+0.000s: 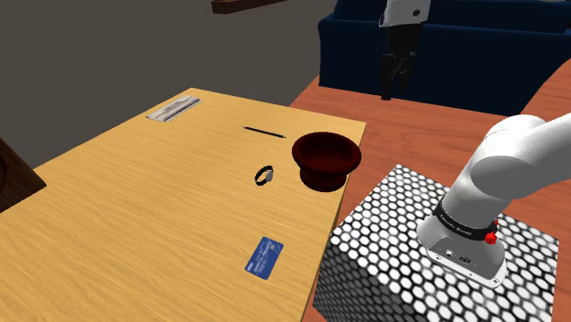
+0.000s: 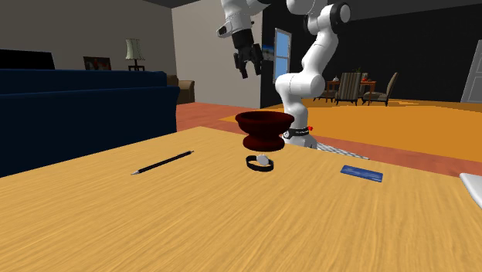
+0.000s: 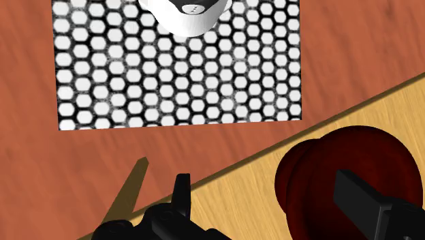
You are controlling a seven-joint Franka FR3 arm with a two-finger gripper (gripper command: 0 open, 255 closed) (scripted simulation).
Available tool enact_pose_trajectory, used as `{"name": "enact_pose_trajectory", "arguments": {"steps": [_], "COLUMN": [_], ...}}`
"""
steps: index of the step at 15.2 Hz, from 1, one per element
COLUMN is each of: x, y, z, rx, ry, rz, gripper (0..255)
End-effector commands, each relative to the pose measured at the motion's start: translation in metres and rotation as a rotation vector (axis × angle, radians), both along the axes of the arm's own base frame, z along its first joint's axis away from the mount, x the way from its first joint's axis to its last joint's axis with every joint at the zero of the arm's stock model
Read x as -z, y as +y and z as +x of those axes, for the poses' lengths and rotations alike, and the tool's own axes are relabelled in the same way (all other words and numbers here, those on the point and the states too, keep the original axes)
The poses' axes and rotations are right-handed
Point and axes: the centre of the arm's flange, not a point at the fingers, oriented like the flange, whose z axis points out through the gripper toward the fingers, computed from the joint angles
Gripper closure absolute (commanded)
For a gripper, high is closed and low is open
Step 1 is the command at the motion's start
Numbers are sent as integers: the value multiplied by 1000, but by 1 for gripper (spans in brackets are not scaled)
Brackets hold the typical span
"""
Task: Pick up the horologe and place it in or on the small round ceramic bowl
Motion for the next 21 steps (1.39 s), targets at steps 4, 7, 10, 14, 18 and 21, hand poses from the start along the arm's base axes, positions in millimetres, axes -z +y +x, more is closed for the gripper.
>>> {"name": "enact_pose_trajectory", "arguments": {"steps": [4, 7, 10, 14, 18, 21], "x": [18, 36, 53, 76, 97, 113], "y": [24, 48, 74, 109, 146, 175], "z": [25, 50, 74, 105, 134, 156], "rx": [-32, -65, -97, -140, -183, -215], "ry": [-8, -17, -25, -37, -48, -56], "rz": [9, 18, 27, 39, 51, 60], "gripper": [0, 0, 0, 0, 0, 0]}}
